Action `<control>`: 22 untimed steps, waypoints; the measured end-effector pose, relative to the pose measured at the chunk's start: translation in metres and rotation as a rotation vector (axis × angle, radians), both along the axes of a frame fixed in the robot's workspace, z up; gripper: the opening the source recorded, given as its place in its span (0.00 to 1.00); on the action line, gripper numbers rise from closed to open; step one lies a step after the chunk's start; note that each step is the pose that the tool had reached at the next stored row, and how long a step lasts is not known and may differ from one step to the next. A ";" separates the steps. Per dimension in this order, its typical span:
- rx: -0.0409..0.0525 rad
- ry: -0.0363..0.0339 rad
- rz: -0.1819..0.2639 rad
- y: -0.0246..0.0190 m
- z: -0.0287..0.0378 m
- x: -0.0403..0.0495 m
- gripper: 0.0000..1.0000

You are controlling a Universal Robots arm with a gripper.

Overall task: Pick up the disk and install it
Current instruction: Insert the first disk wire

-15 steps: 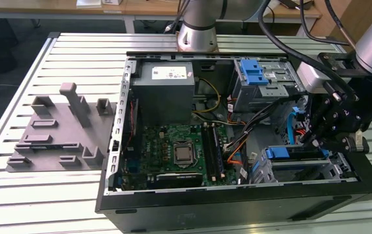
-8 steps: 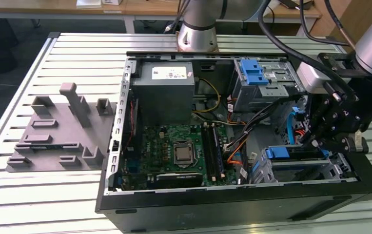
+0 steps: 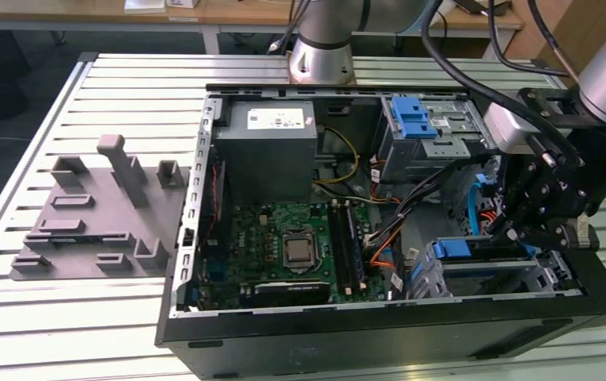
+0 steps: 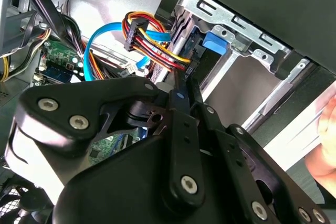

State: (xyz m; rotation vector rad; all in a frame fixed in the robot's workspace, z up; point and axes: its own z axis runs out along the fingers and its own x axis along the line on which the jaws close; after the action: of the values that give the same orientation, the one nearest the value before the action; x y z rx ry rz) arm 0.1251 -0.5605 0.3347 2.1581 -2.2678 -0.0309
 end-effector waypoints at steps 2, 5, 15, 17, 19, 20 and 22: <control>0.0003 0.0011 0.000 0.0000 -0.0004 0.0008 0.16; 0.0004 0.0022 0.000 0.0000 -0.0003 0.0017 0.16; 0.0009 0.0024 0.000 0.0009 -0.0004 0.0023 0.16; 0.0022 0.0025 0.000 0.0014 -0.0010 0.0024 0.16; 0.0011 0.0026 0.000 0.0018 -0.0005 0.0024 0.16; 0.0009 0.0026 0.000 0.0018 -0.0004 0.0024 0.16; 0.0008 0.0027 0.000 0.0018 -0.0005 0.0024 0.16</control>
State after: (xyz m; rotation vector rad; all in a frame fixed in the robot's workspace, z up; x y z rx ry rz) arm 0.1275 -0.5587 0.3342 2.1571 -2.2669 -0.0347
